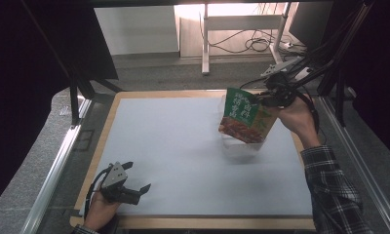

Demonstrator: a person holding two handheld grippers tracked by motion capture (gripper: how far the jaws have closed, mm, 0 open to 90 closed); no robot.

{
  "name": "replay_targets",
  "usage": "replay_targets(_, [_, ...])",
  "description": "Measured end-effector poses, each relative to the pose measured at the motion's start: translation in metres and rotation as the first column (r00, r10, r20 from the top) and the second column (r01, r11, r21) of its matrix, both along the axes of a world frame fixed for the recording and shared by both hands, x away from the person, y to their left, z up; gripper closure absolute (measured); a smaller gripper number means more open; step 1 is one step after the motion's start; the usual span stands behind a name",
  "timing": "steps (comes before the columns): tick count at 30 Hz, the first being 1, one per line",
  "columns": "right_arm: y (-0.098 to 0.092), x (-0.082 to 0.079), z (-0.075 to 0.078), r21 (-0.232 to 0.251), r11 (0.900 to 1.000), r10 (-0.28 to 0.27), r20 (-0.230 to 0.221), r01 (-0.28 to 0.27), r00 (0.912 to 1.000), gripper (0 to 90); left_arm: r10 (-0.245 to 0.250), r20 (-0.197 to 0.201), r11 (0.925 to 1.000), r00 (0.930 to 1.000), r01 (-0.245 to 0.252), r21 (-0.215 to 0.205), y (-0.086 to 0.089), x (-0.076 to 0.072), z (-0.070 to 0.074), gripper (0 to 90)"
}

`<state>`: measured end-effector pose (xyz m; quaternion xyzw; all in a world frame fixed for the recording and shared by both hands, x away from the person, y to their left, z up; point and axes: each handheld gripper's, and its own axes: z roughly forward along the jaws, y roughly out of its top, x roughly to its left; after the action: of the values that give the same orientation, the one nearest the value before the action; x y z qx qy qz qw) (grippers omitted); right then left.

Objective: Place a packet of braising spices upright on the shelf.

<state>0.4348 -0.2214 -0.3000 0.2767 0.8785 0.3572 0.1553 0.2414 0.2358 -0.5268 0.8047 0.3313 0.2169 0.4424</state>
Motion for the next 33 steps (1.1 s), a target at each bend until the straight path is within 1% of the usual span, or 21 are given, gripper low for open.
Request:
replay_targets(3, [0.001,0.002,-0.002,0.000,1.000,-0.001,-0.004,0.001,1.0000,89.6,0.000,0.000,1.0000,1.0000,0.000,0.000,0.000,0.000,0.000,0.0])
replay_targets(6, [0.006,0.003,-0.009,-0.023,1.000,0.005,-0.016,-0.005,0.9999,89.6,-0.001,0.000,1.0000,1.0000,0.001,0.001,0.000,0.000,0.000,0.0])
replay_targets(7, [0.006,0.003,-0.009,-0.023,1.000,0.005,-0.016,-0.005,0.9999,89.6,-0.001,0.000,1.0000,1.0000,0.001,0.001,0.000,0.000,0.000,0.0])
replay_targets(9, [0.009,0.004,-0.013,-0.029,1.000,0.002,-0.017,-0.003,0.9999,89.5,0.000,0.000,1.0000,1.0000,0.000,-0.004,-0.001,0.000,0.000,0.0])
replay_targets(10, [0.010,0.007,-0.018,-0.034,0.999,-0.004,-0.024,0.004,0.9997,89.5,0.000,0.000,1.0000,1.0000,0.000,-0.004,-0.001,0.000,0.000,0.0])
replay_targets(11, [0.010,0.007,-0.018,-0.034,0.999,-0.004,-0.024,0.004,0.9997,89.5,0.000,0.000,1.0000,1.0000,0.000,-0.004,-0.001,0.000,0.000,0.0])
replay_targets(12, [0.010,0.009,-0.021,-0.032,0.999,-0.011,-0.029,0.010,0.9995,89.5,0.001,0.000,1.0000,1.0000,-0.001,-0.004,0.000,0.000,0.000,0.0])
replay_targets(13, [0.010,0.009,-0.021,-0.032,0.999,-0.011,-0.029,0.010,0.9995,89.5,0.001,0.000,1.0000,1.0000,-0.001,-0.004,0.000,0.000,0.000,0.0])
replay_targets(14, [0.007,0.012,-0.025,-0.021,1.000,-0.023,-0.034,0.023,0.9991,89.5,0.001,0.000,1.0000,1.0000,-0.001,-0.005,0.000,0.000,0.000,0.0])
replay_targets(15, [0.007,0.012,-0.025,-0.021,1.000,-0.023,-0.034,0.023,0.9991,89.5,0.001,0.000,1.0000,1.0000,-0.001,-0.005,0.000,0.000,0.000,0.0])
replay_targets(16, [0.004,0.013,-0.029,-0.011,0.999,-0.041,-0.038,0.041,0.9984,89.5,0.000,-0.001,1.0000,1.0000,0.000,-0.004,-0.001,0.000,0.000,0.0])
replay_targets(19, [0.001,0.014,-0.031,0.003,0.999,-0.044,-0.036,0.044,0.9984,89.5,-0.001,-0.001,1.0000,1.0000,0.001,-0.002,-0.001,0.000,0.000,0.0])
replay_targets(21, [0.001,0.013,-0.030,0.000,0.999,-0.044,-0.032,0.044,0.9985,89.3,0.000,0.000,1.0000,1.0000,0.000,-0.003,-0.001,0.000,0.000,0.0])
replay_targets(23, [0.002,0.013,-0.028,-0.009,0.999,-0.039,-0.017,0.039,0.9991,85.4,0.000,0.000,1.0000,1.0000,0.000,-0.003,-0.001,0.000,0.000,0.0])
replay_targets(26, [0.001,0.013,-0.027,0.001,0.999,-0.046,0.007,0.046,0.9989,80.1,0.000,0.000,1.0000,1.0000,0.000,-0.003,0.000,0.000,0.000,0.0])
replay_targets(27, [0.001,0.013,-0.027,0.001,0.999,-0.046,0.007,0.046,0.9989,80.1,0.000,0.000,1.0000,1.0000,0.000,-0.003,0.000,0.000,0.000,0.0])
replay_targets(28, [0.001,0.014,-0.026,0.004,0.999,-0.047,0.020,0.047,0.9987,79.1,0.000,0.000,1.0000,1.0000,0.000,-0.003,0.000,0.000,0.000,0.0])
replay_targets(30, [0.000,0.014,-0.025,0.012,0.998,-0.055,0.030,0.054,0.9981,75.1,0.000,0.000,1.0000,1.0000,0.000,-0.004,0.000,0.000,0.000,0.0])
replay_targets(33, [-0.001,0.014,-0.022,0.015,0.998,-0.062,0.054,0.062,0.9966,71.5,-0.001,0.001,1.0000,1.0000,0.001,-0.002,-0.001,0.000,0.000,0.0])
